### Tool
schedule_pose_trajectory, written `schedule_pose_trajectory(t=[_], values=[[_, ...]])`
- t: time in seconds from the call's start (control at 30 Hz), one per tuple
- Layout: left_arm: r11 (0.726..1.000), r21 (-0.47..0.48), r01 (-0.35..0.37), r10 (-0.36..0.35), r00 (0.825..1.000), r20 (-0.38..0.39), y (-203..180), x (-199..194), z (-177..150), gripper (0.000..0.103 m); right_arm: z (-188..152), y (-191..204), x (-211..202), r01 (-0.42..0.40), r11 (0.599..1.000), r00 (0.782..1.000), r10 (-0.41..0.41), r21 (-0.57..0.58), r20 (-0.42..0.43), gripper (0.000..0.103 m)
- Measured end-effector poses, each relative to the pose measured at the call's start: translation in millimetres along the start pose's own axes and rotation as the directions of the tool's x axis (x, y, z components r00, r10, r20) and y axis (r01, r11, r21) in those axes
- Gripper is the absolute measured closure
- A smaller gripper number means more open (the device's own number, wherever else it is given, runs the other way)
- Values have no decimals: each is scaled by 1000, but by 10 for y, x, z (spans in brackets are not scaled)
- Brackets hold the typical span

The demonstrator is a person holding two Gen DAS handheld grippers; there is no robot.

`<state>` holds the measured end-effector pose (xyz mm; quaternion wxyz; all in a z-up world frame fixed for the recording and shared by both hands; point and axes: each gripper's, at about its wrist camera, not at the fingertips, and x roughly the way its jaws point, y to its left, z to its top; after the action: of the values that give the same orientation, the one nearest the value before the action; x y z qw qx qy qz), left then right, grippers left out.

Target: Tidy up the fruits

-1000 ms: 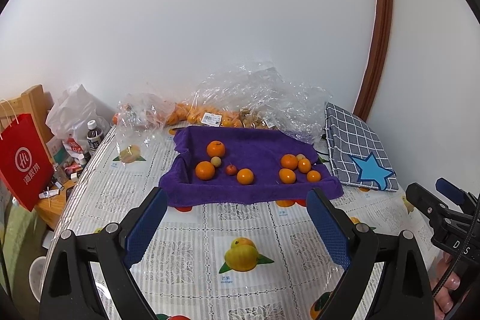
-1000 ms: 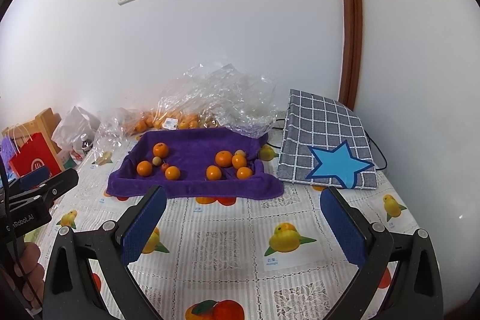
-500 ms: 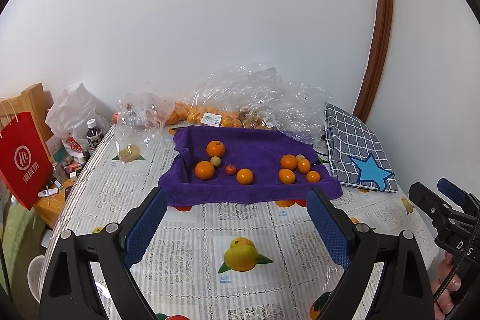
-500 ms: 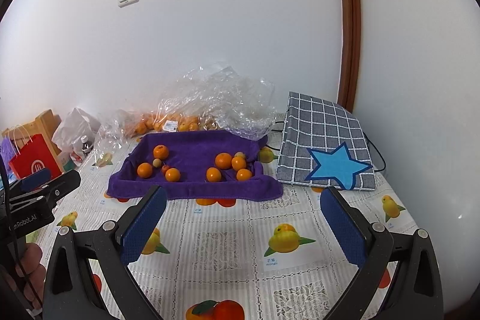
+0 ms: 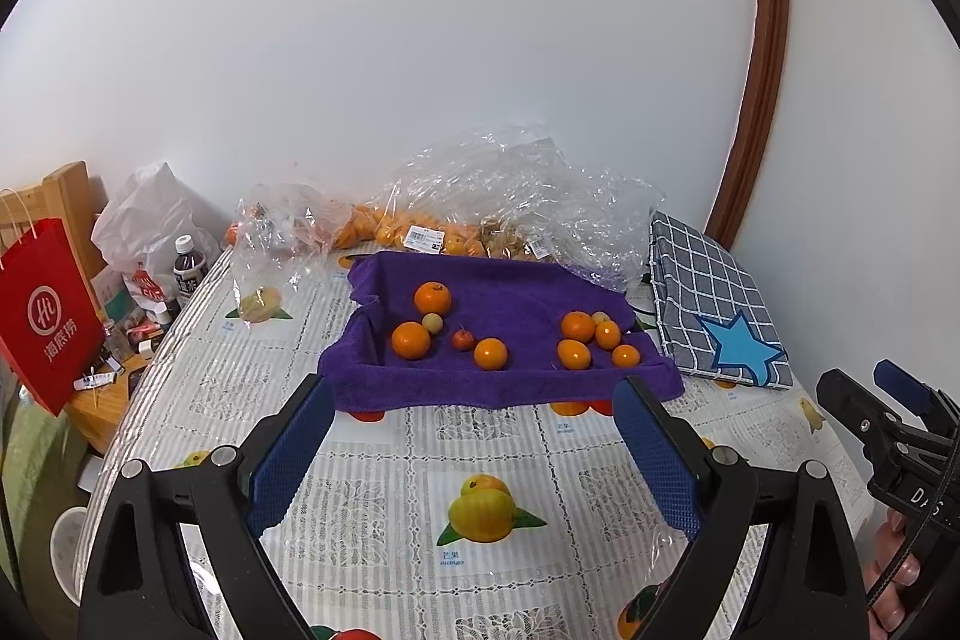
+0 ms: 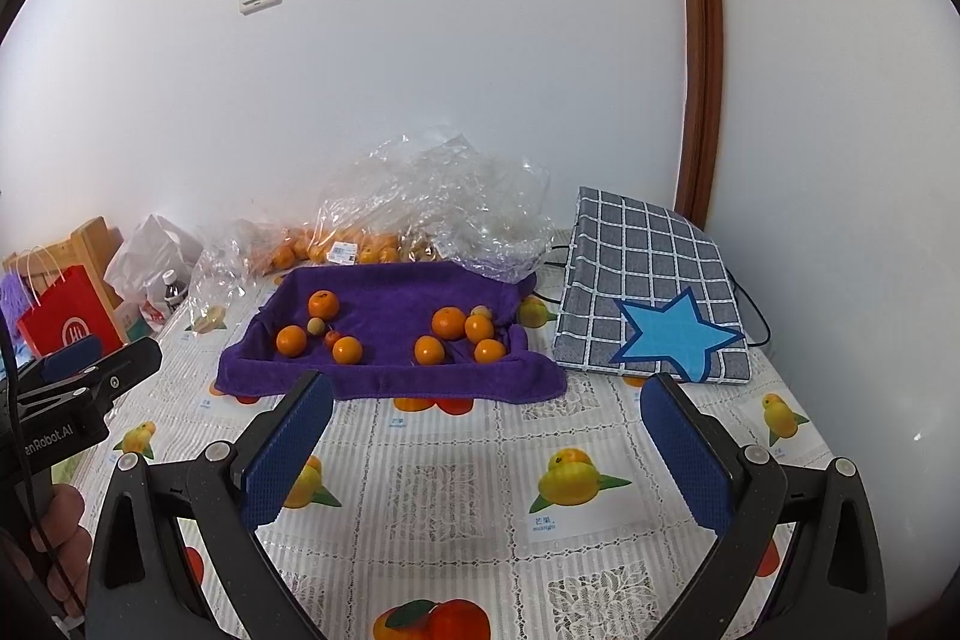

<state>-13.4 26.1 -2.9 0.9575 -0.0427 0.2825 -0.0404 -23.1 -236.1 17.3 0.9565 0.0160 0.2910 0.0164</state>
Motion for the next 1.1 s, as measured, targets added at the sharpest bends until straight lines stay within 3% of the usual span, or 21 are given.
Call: schedule_pose_trajectory(t=[1.1], values=[[1000, -5, -11, 11, 1000, 6, -32, -23, 16, 9, 39, 8, -95, -2, 1000, 999, 3, -20, 33, 2]])
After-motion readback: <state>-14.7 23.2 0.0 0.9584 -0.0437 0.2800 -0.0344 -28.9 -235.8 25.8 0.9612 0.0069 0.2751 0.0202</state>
